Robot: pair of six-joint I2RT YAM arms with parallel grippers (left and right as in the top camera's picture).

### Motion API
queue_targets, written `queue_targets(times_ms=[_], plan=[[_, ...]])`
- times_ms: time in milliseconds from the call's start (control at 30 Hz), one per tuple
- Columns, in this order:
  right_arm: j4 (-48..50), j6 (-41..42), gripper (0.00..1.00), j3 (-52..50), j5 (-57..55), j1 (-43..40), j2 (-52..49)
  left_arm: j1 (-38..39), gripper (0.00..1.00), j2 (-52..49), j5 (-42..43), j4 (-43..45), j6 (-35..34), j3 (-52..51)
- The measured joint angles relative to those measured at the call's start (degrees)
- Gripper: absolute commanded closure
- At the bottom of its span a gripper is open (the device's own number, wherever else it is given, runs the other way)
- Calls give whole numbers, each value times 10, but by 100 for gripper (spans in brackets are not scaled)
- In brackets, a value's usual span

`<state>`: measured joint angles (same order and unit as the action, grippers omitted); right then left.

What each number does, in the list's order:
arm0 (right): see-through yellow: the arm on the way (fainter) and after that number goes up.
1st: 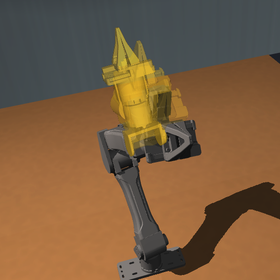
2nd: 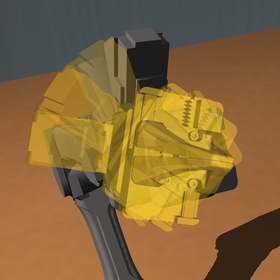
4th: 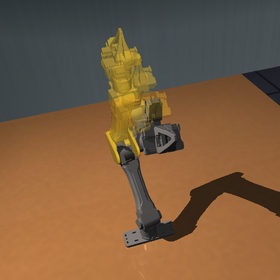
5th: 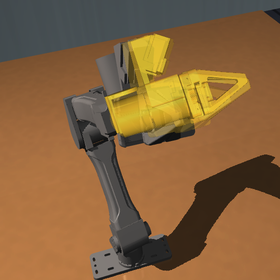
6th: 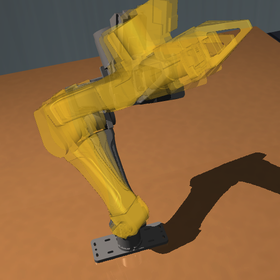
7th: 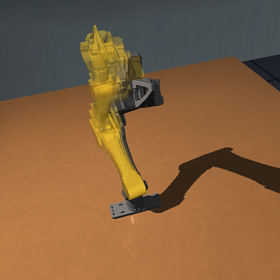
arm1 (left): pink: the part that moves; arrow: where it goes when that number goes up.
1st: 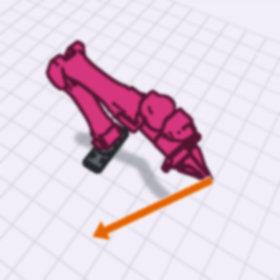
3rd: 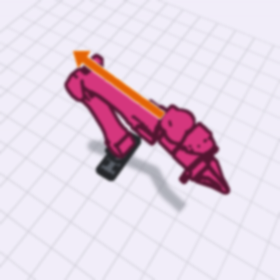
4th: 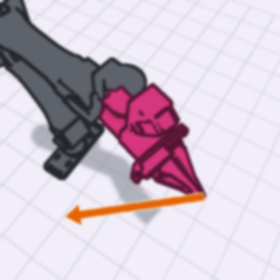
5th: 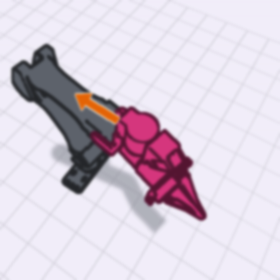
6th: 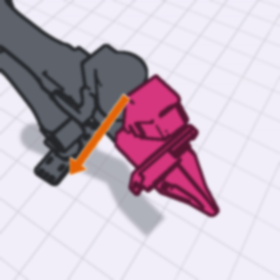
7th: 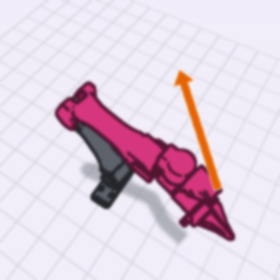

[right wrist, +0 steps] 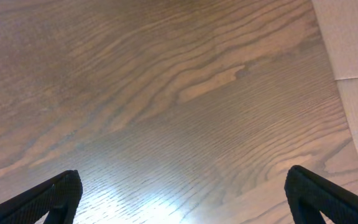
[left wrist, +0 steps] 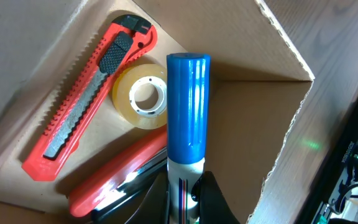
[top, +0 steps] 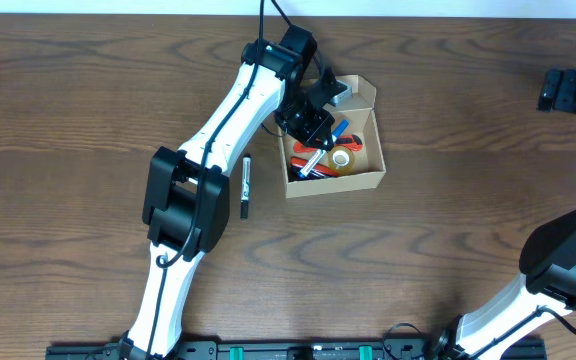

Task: Pack container
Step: 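Lower the marker into the box and open the left gripper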

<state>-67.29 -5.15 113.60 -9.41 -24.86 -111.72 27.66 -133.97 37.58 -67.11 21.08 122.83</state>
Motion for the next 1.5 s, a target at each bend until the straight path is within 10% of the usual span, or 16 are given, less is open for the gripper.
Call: queue_targets(times_ms=[800, 967, 1500], plan=[[0, 0, 1, 0, 0, 0, 0, 0, 94, -41, -44, -6, 2, 0], [0, 0, 1, 0, 0, 0, 0, 0, 73, -44, -50, 1, 5, 1], [0, 0, 1, 0, 0, 0, 0, 2, 64, -46, -57, 3, 4, 13]])
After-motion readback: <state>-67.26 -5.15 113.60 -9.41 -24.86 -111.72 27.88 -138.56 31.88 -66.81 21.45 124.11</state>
